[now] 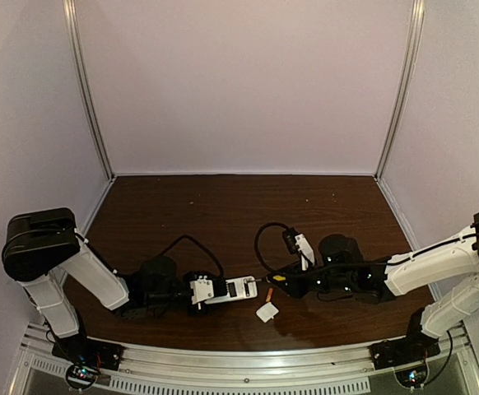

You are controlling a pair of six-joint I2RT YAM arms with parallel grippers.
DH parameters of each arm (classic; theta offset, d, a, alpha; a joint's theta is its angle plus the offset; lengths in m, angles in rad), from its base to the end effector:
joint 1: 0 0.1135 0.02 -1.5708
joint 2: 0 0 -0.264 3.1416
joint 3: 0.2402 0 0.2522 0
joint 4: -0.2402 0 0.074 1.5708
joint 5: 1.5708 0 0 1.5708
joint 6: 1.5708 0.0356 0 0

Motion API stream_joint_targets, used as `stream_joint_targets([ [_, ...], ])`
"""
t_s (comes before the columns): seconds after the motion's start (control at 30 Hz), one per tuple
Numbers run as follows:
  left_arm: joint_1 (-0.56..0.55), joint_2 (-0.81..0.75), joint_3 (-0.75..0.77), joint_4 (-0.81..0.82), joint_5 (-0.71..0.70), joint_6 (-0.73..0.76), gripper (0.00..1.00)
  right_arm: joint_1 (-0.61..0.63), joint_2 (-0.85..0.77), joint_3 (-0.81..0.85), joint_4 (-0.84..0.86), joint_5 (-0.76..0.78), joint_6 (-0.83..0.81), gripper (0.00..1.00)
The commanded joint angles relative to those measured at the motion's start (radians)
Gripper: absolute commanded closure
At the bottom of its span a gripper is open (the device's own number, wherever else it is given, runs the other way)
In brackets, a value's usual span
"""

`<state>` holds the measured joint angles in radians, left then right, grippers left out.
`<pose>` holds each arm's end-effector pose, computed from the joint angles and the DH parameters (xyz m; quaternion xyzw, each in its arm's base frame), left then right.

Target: Unload the batteries from the remote control

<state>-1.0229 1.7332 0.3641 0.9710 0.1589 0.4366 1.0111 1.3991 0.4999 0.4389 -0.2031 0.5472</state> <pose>0.1364 -0.2344 0.1037 0.5863 0.5896 -0.2227 0.5089 0.1382 0.2342 0.1708 -0.2463 0.8105 0.4298 0.3126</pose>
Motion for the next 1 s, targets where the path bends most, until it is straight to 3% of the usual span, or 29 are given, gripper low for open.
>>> stream_joint_targets([
  [0.0, -0.009, -0.020, 0.003, 0.102, 0.038, 0.010, 1.00, -0.004, -0.005, -0.019, 0.051, -0.080, -0.003, 1.00],
  [0.97, -0.009, -0.020, 0.000, 0.106, 0.063, 0.013, 1.00, -0.018, -0.037, -0.027, 0.037, -0.183, -0.036, 1.00],
])
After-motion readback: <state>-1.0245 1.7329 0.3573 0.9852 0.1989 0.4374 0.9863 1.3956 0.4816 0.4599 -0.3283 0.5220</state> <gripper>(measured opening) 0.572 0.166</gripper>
